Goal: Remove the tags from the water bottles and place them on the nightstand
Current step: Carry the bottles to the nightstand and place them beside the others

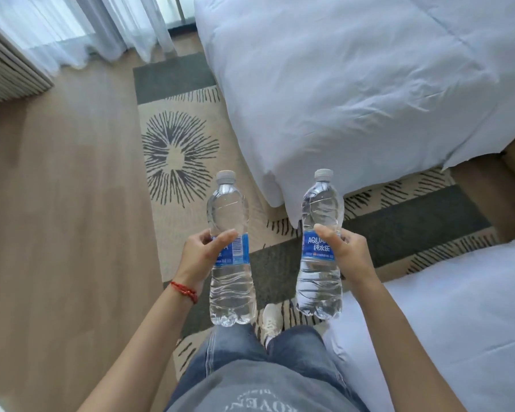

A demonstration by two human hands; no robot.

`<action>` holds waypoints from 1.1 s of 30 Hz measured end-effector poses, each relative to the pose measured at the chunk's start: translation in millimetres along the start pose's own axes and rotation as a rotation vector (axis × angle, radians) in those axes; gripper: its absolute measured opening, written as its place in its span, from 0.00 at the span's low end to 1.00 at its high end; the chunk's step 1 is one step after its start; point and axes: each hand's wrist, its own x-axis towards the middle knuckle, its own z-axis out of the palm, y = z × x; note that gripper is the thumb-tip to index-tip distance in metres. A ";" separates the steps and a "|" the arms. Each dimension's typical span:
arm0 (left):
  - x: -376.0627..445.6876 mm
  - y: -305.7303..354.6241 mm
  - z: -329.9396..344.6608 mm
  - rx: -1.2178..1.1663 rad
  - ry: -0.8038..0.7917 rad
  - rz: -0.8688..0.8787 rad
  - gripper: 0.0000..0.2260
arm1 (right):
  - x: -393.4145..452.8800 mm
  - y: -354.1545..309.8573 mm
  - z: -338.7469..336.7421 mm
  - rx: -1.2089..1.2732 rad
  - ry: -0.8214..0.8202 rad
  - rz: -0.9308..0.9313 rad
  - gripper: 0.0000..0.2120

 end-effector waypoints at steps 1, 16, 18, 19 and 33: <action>12.5 7.2 7.6 0.021 -0.012 0.004 0.14 | 10.0 -3.2 -4.3 0.003 0.020 0.002 0.07; 195.2 121.3 185.7 0.340 -0.554 0.018 0.16 | 106.0 -41.7 -98.4 0.168 0.637 0.095 0.10; 209.8 134.8 215.9 0.401 -0.649 0.037 0.21 | 110.6 -44.8 -112.4 0.198 0.744 0.107 0.10; 216.0 140.2 230.9 0.434 -0.694 0.051 0.21 | 112.1 -45.5 -119.1 0.217 0.793 0.108 0.10; 248.7 160.1 452.7 0.603 -1.006 0.139 0.13 | 140.2 -35.2 -265.2 0.303 1.131 0.208 0.16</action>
